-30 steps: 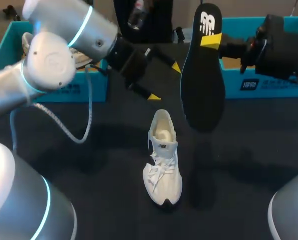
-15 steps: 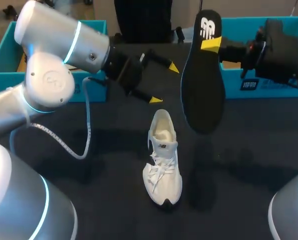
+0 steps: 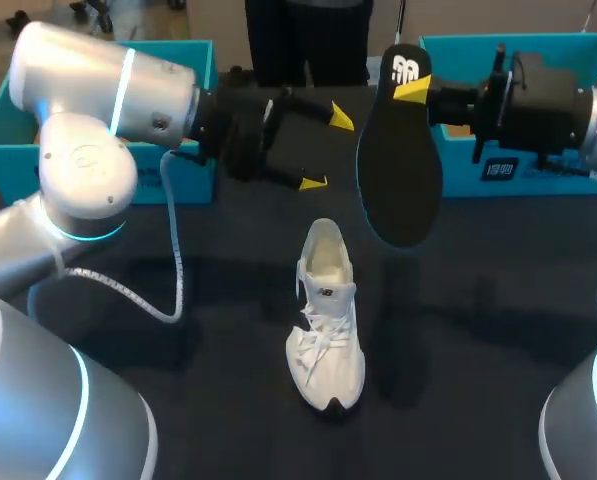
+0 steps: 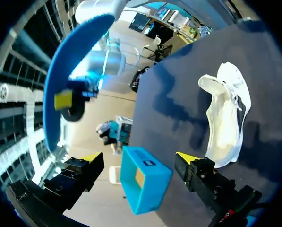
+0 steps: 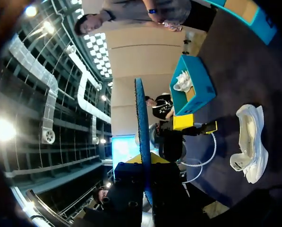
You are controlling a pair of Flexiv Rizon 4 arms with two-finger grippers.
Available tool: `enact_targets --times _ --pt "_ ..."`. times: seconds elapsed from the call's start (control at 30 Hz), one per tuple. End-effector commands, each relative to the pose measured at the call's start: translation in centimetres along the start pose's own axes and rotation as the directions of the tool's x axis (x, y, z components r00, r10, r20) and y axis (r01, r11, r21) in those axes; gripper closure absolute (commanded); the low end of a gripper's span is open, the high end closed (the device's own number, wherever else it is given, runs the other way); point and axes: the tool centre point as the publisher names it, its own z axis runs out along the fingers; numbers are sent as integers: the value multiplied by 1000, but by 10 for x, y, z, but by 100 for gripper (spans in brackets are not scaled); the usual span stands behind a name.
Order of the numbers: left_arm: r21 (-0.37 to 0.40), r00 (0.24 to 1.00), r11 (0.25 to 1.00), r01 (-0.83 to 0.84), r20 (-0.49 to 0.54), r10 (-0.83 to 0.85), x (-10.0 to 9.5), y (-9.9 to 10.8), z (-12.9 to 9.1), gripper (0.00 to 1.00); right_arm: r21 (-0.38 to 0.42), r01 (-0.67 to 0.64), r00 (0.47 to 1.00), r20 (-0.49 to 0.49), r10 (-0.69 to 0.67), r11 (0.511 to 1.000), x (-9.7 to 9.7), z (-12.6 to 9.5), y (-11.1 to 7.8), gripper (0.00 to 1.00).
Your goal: Take the shoe out of the shoebox, open the shoe tongue, remove and reinsert the insole, then place the shoe into the shoebox
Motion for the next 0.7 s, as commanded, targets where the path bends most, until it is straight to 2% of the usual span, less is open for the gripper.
enact_targets --times 0.03,0.17,0.7 --pt "7 983 998 -60 172 58 3 -5 -6 0 1 -34 999 25 34 999 1 10 14 100" --pt "-18 976 998 -62 206 65 0 -5 -11 0 -32 -85 995 43 87 996 -7 3 18 100" --pt "-20 975 997 -69 212 71 -1 -5 -12 0 -32 -85 995 43 87 996 -7 3 18 100"
